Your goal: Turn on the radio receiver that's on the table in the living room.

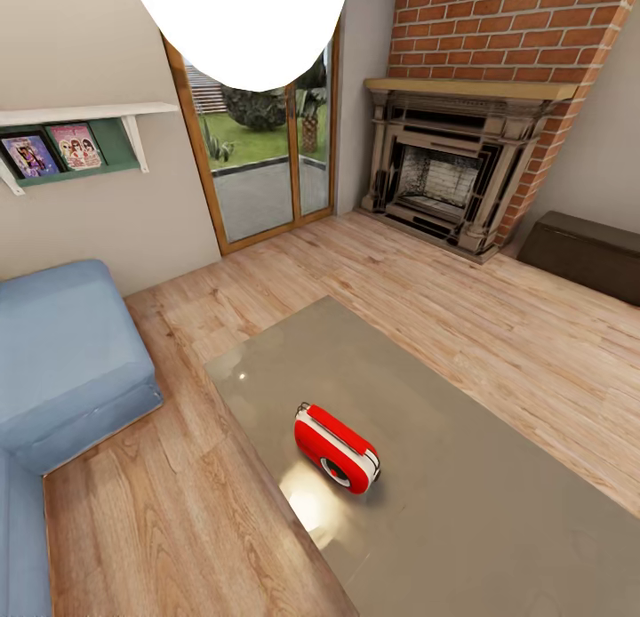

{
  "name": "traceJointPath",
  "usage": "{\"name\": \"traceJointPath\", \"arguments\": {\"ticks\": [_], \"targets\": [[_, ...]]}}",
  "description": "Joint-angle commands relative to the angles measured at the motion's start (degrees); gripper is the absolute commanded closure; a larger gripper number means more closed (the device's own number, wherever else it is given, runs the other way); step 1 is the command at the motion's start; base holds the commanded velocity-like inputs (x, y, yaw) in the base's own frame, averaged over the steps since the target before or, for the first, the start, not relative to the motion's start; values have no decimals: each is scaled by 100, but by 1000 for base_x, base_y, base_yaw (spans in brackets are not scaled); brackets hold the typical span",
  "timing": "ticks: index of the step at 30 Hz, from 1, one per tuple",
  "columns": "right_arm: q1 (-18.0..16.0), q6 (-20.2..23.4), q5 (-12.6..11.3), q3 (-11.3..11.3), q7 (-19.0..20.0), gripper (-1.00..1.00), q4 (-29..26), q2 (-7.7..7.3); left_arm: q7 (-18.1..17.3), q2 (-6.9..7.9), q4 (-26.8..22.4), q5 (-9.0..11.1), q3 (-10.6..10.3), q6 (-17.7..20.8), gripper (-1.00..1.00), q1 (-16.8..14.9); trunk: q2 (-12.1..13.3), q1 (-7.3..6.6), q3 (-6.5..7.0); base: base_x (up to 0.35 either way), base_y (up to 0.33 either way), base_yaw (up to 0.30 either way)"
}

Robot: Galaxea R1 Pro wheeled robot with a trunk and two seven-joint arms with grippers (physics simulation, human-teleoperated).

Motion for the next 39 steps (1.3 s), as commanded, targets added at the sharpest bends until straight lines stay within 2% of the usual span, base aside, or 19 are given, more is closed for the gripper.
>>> {"name": "traceJointPath", "arguments": {"ticks": [1, 7, 14, 17, 25, 26, 27, 28, 29, 30, 31, 32, 35, 36, 37, 39], "targets": [[0, 0, -1, 0, 0, -100, 0, 0, -3, -3, 0, 0, 1, 0, -100, 0, 0, 0, 0, 0, 0, 0], [0, -3, -3, -7, 0, -100, 0, 0, -7, -15, -48, 0, 1, 2, -100, 1, 0, 0, 0, 0, 0, 0], [0, 16, 12, 1, 0, -100, -5, 13, -28, -17, -471, -5, -11, 70, -100, 0, 0, 0, 0, 0, 0, 0], [0, 15, 7, -7, 56, -100, -8, 23, -59, -15, -821, -1, -14, 77, -100, 0, 0, 0, 0, 0, 0, 0], [-1, 20, 31, -9, 104, -100, -9, 26, -76, -5, -1051, 2, -15, 103, -100, 2, 0, 0, 0, 0, 0, 0], [0, 29, 21, -7, 7, -100, -107, -2, -67, 5, -1181, -4, -15, 102, -100, 0, 0, 0, 0, 0, 0, 0], [0, 53, 27, -1, -38, -100, -339, -10, -65, 8, -1321, -6, -15, 126, -100, 0, 0, 0, 0, 0, 0, 0], [-8, 311, 64, 13, -180, -100, -1459, -32, -74, 15, -2037, -8, -15, 414, -100, 0, 0, 0, 0, 0, 0, 0], [-14, 451, 91, 17, -193, -100, -1698, -36, -73, 14, -2202, -10, -15, 505, -100, 0, 0, 0, 0, 0, 0, 0], [-31, 1010, 179, 11, -237, -100, -2442, -40, -71, 15, -2709, -14, -17, 798, -100, 0, 0, 0, 0, 0, 0, 0], [-53, 1440, 229, 7, -238, -100, -2942, -44, -70, 12, -3065, -15, -16, 980, -100, 0, 0, 0, 0, 0, 0, 0], [-69, 1658, 249, 6, -233, -100, -3184, -46, -71, 12, -3251, -16, -16, 1069, -100, 0, 0, 0, 0, 0, 0, 0], [-161, 2777, 315, -3, -215, -100, -4526, -50, -94, 13, -4434, -17, -18, 1633, -100, 0, 0, 0, 0, 0, 0, 0], [-174, 2918, 320, -4, -212, -100, -4714, -50, -103, 14, -4624, -17, -19, 1758, -100, 0, 0, 0, 0, 0, 0, 0], [-296, 3330, 332, -7, -206, -100, -5290, -52, -218, 24, -5297, -17, -20, 2354, -100, 0, 0, 0, 0, 0, 0, 0], [-497, 3521, 329, -8, -204, -100, -5550, -52, -475, 36, -5751, -17, -18, 2937, -100, -24, 0, 0, 0, 0, 0, 0]]}}
